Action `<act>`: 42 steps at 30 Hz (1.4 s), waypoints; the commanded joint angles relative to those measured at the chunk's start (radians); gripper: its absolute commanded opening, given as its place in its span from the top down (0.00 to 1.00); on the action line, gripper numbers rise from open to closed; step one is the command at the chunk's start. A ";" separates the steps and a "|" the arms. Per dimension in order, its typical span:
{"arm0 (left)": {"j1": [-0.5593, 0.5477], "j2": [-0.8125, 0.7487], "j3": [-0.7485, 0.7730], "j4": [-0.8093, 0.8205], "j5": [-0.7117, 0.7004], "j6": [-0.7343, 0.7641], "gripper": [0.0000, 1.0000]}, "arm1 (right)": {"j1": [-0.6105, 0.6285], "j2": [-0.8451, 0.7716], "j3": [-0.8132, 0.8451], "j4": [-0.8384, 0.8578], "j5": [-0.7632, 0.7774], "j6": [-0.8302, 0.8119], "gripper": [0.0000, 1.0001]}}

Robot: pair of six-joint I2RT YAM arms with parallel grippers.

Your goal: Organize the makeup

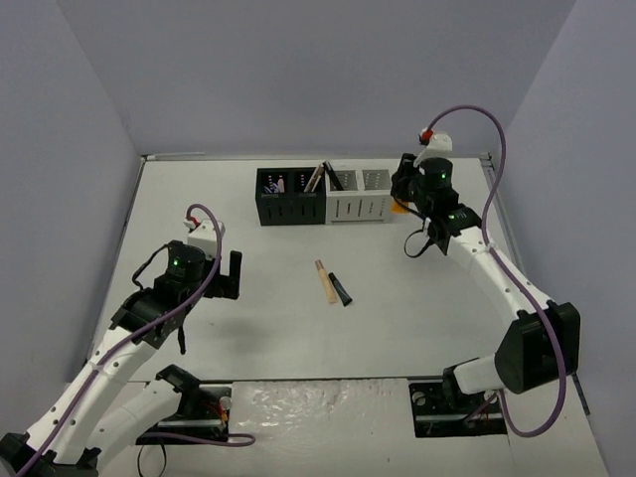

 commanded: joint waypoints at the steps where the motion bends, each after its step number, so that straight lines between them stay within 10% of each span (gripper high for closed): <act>1: 0.012 0.005 0.008 0.067 0.037 -0.003 0.03 | 0.003 0.091 0.088 0.375 -0.059 -0.117 0.94; 14: 0.020 0.023 0.002 0.085 0.073 0.018 0.03 | 0.003 0.379 0.192 0.820 -0.056 -0.225 0.84; 29: 0.029 0.021 -0.008 0.109 0.103 0.025 0.03 | 0.003 0.567 0.192 0.939 -0.001 -0.240 0.82; 42: 0.029 0.004 -0.013 0.119 0.110 0.031 0.03 | 0.004 0.590 0.163 0.926 -0.017 -0.236 0.60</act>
